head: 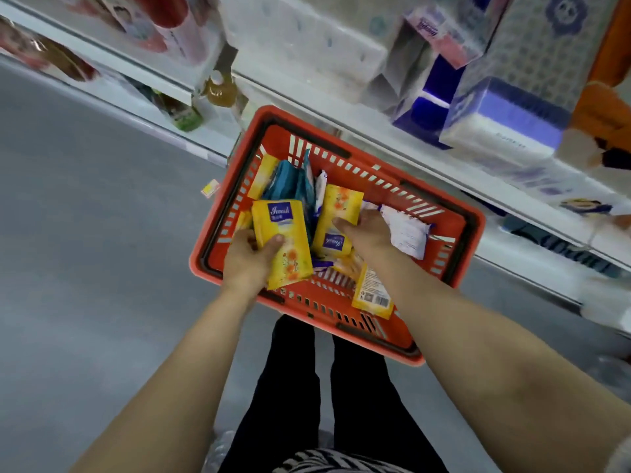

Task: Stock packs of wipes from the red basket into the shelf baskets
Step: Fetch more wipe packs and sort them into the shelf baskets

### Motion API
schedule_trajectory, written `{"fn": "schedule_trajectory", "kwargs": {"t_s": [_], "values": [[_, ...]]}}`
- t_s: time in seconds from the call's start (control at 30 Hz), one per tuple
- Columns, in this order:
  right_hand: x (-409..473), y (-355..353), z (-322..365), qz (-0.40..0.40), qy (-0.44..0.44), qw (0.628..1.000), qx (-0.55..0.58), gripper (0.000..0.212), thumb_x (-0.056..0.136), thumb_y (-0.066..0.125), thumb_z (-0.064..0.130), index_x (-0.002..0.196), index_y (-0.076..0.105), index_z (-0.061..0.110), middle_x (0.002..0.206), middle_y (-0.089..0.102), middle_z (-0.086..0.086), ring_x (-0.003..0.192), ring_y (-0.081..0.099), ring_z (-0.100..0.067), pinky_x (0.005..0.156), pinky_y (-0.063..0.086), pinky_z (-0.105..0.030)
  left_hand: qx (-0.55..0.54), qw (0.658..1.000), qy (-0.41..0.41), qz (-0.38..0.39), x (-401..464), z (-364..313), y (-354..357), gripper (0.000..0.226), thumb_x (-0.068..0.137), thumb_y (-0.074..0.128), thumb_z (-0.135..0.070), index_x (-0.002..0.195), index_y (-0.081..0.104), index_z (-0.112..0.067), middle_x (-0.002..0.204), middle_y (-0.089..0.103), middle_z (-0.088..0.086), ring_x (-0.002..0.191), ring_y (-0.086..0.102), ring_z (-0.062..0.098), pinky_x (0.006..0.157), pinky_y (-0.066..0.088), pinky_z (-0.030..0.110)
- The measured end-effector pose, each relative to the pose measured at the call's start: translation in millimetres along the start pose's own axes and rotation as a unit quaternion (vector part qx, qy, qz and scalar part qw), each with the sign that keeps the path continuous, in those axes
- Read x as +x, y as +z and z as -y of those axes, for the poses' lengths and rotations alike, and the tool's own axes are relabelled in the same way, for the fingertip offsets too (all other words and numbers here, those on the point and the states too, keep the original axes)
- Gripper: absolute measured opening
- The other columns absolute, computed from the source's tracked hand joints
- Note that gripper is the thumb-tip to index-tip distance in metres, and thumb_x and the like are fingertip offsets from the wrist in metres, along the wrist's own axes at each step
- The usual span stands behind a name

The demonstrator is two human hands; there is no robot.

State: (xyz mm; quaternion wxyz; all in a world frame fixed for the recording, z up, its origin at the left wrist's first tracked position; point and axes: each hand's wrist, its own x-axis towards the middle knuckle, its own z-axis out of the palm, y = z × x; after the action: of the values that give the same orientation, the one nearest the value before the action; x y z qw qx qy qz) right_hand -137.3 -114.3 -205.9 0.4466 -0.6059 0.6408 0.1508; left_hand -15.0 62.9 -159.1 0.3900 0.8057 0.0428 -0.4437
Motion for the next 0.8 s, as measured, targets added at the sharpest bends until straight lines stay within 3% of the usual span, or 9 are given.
{"fn": "schedule_trajectory", "kwargs": {"t_s": [0.07,0.17,0.37,0.43,0.57,0.67,0.8], "values": [[5,9,4,0.01,0.035,0.999,-0.006,0.082,0.082,0.075,0.05,0.145,0.041,0.009,0.144,0.052,-0.01,0.129,0.052,-0.03,0.099,0.047,-0.037,-0.018,1.0,-0.002,0.0,2,1,-3,0.046,0.088,0.073,-0.038,0.126,0.056,-0.016,0.113,0.069,-0.001,0.098,0.069,0.018,0.085,0.059,0.043],[11,15,9,0.015,0.061,0.997,-0.038,0.096,0.08,0.079,0.044,0.151,0.028,0.006,0.15,0.046,-0.012,0.135,0.047,-0.031,0.104,0.046,-0.04,-0.029,1.0,-0.002,-0.002,3,0,-4,0.046,0.089,0.072,-0.036,0.127,0.055,-0.017,0.115,0.068,-0.003,0.099,0.068,0.016,0.086,0.059,0.043],[-1,-2,-1,-0.005,0.058,0.998,0.011,0.071,0.075,0.084,0.038,0.135,0.053,0.015,0.132,0.062,-0.007,0.117,0.061,-0.031,0.095,0.054,-0.045,-0.054,0.999,-0.007,-0.002,0,-2,-8,0.046,0.088,0.073,-0.034,0.126,0.056,-0.016,0.113,0.069,-0.002,0.098,0.069,0.017,0.087,0.059,0.046],[-19,-14,-6,0.001,0.035,0.996,0.08,0.069,0.069,0.088,0.038,0.128,0.059,0.017,0.126,0.067,-0.005,0.111,0.065,-0.028,0.094,0.055,-0.048,-0.06,0.998,-0.008,0.002,-5,-4,-10,0.046,0.088,0.073,-0.035,0.126,0.055,-0.016,0.113,0.069,-0.001,0.098,0.069,0.018,0.087,0.058,0.046],[-69,-48,-6,0.04,-0.001,0.946,0.323,0.063,0.073,0.088,0.02,0.126,0.053,0.019,0.113,0.073,-0.004,0.094,0.073,-0.024,0.081,0.061,-0.049,-0.069,0.997,0.014,0.011,-21,-14,-7,0.049,0.087,0.074,-0.035,0.128,0.055,-0.015,0.116,0.069,-0.001,0.099,0.069,0.015,0.085,0.059,0.04],[-104,-75,-2,0.046,-0.064,0.908,0.411,0.048,0.087,0.076,0.019,0.129,0.052,0.021,0.108,0.075,-0.003,0.094,0.074,-0.024,0.08,0.06,-0.044,-0.082,0.996,0.041,0.015,-37,-29,-1,0.043,0.089,0.073,-0.03,0.126,0.058,-0.016,0.113,0.07,-0.002,0.097,0.068,0.01,0.081,0.056,0.032],[-135,-98,0,0.072,-0.069,0.856,0.507,0.032,0.096,0.064,0.022,0.127,0.055,0.021,0.117,0.072,-0.007,0.103,0.071,-0.029,0.086,0.059,-0.044,-0.125,0.988,0.066,0.053,-65,-48,17,0.035,0.089,0.072,-0.027,0.119,0.057,-0.017,0.11,0.073,-0.002,0.099,0.072,0.017,0.08,0.06,0.04]]}}
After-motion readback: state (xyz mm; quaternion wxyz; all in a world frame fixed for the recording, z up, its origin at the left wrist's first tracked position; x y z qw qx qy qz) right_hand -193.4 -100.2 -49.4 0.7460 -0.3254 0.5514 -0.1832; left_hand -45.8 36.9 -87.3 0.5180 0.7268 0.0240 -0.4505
